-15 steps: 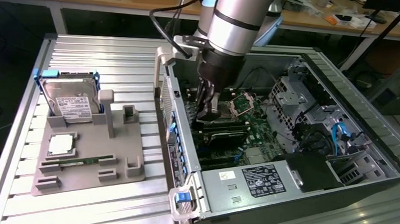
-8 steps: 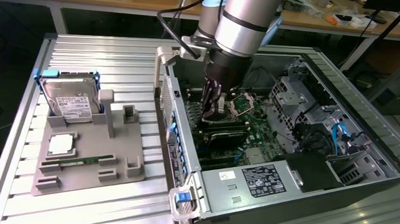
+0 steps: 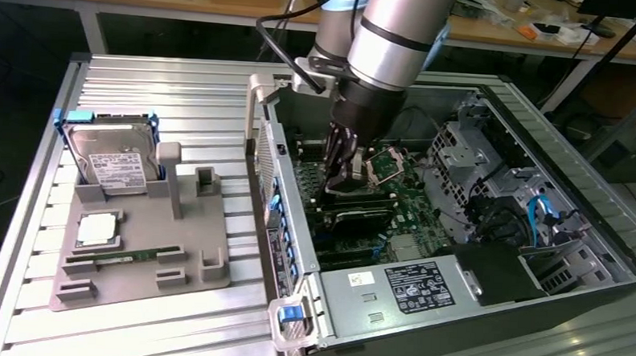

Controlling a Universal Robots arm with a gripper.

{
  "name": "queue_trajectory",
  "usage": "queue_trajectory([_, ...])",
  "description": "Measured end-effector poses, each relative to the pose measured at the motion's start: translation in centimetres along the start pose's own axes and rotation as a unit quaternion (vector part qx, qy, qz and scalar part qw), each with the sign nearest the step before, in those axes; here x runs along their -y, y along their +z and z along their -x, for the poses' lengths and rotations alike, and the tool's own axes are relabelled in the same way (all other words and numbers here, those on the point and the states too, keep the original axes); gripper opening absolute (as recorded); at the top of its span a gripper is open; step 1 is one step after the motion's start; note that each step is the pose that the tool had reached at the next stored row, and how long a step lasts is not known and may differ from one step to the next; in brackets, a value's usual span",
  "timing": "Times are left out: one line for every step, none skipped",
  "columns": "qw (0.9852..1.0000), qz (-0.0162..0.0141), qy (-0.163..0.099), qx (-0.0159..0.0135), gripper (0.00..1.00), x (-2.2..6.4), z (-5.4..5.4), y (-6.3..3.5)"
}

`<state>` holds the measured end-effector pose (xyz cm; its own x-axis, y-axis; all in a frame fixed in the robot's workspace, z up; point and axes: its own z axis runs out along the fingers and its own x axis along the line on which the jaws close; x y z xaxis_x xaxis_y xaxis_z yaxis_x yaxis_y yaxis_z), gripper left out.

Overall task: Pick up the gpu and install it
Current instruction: 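Press down on the gpu until it lock into place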

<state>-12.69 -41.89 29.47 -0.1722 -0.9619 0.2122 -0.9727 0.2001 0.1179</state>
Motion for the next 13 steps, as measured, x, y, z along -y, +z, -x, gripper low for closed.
queue_trajectory([1.0000, 0.0006, 0.000, 0.0001, 0.11, 0.07, 0.0, -0.01])
queue_trajectory([1.0000, 0.0015, 0.000, 0.0002, 0.11, 0.19, 0.0, -0.03])
queue_trajectory([1.0000, 0.0025, 0.000, 0.0005, 0.11, 0.30, 0.1, -0.05])
queue_trajectory([1.0000, 0.0035, 0.000, 0.0008, 0.11, 0.40, 0.1, -0.06])
queue_trajectory([1.0000, 0.0051, 0.000, 0.0012, 0.11, 0.55, 0.1, -0.08])
queue_trajectory([1.0000, 0.0065, -0.001, 0.0015, 0.11, 0.65, 0.1, -0.10])
queue_trajectory([1.0000, 0.0078, -0.001, 0.0018, 0.11, 0.73, 0.1, -0.11])
queue_trajectory([1.0000, 0.0093, -0.001, 0.0021, 0.11, 0.82, 0.1, -0.12])
queue_trajectory([0.9999, 0.0108, -0.001, 0.0024, 0.11, 0.90, 0.1, -0.13])
queue_trajectory([0.9999, 0.0121, -0.001, 0.0026, 0.11, 0.98, 0.1, -0.14])
queue_trajectory([0.9999, 0.0135, -0.001, 0.0027, 0.11, 1.06, 0.1, -0.15])
queue_trajectory([0.9999, 0.0150, -0.001, 0.0027, 0.11, 1.15, 0.1, -0.16])
queue_trajectory([0.9999, 0.0163, -0.001, 0.0026, 0.11, 1.23, 0.2, -0.17])
